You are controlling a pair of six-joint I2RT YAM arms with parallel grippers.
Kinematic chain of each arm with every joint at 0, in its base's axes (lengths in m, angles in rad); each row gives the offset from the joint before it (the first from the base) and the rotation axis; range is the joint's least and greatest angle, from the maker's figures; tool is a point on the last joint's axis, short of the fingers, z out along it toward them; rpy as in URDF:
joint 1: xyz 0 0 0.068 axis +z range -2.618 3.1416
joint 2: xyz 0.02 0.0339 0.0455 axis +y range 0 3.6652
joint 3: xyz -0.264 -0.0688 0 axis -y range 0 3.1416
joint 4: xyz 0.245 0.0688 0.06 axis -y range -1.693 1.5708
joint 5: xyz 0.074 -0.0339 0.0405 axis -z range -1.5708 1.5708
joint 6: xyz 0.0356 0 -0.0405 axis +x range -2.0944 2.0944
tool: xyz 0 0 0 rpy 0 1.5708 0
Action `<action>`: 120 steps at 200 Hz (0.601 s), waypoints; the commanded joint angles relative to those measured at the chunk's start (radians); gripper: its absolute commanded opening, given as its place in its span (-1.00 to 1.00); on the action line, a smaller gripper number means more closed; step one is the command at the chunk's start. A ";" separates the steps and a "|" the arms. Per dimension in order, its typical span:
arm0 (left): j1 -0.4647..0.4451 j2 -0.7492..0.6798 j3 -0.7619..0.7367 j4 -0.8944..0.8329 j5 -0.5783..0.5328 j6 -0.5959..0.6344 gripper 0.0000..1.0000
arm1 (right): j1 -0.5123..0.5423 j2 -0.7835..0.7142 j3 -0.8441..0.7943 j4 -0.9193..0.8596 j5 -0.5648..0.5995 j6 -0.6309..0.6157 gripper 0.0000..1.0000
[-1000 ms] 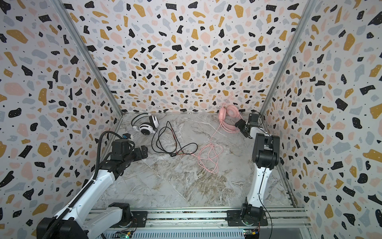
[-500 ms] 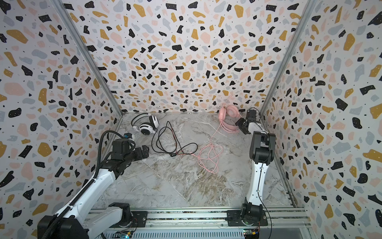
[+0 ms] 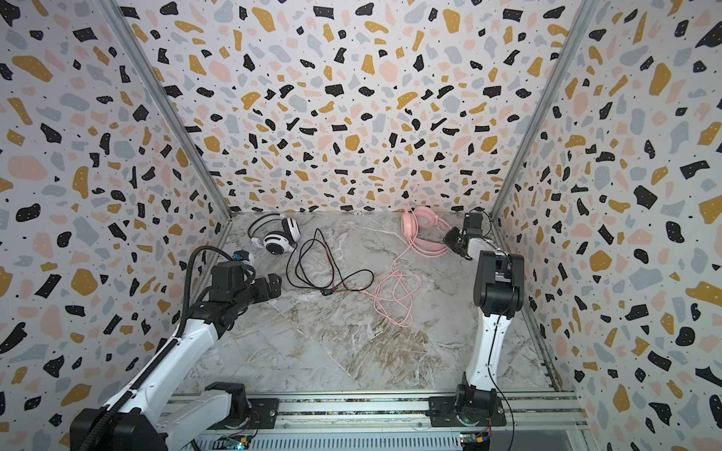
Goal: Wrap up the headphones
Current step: 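Lift the pink headset with the right gripper while the left gripper approaches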
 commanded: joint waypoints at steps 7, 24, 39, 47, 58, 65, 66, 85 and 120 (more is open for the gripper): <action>0.005 -0.020 0.013 0.034 0.019 0.003 1.00 | -0.007 -0.186 -0.070 0.072 -0.007 -0.053 -0.81; 0.004 -0.026 0.007 0.035 0.015 -0.001 1.00 | -0.007 -0.290 -0.172 0.126 -0.031 -0.068 -0.85; 0.004 -0.031 0.005 0.037 0.029 -0.002 1.00 | -0.010 -0.387 -0.272 0.192 -0.058 -0.066 -0.90; 0.004 -0.034 0.005 0.038 0.034 -0.001 1.00 | -0.008 -0.442 -0.319 0.219 -0.065 -0.070 -0.92; 0.004 -0.038 0.005 0.039 0.038 -0.001 1.00 | 0.000 -0.521 -0.378 0.247 -0.069 -0.086 -0.94; 0.004 -0.042 0.003 0.043 0.040 -0.004 1.00 | 0.006 -0.571 -0.409 0.251 -0.062 -0.107 -0.94; 0.004 -0.042 0.002 0.045 0.042 -0.004 1.00 | 0.007 -0.577 -0.413 0.251 -0.061 -0.109 -0.94; 0.004 -0.047 -0.001 0.053 0.076 -0.011 1.00 | 0.033 -0.706 -0.487 0.258 -0.032 -0.186 -0.99; 0.002 -0.040 -0.018 0.113 0.200 -0.050 0.99 | 0.141 -0.919 -0.612 0.252 0.053 -0.373 -1.00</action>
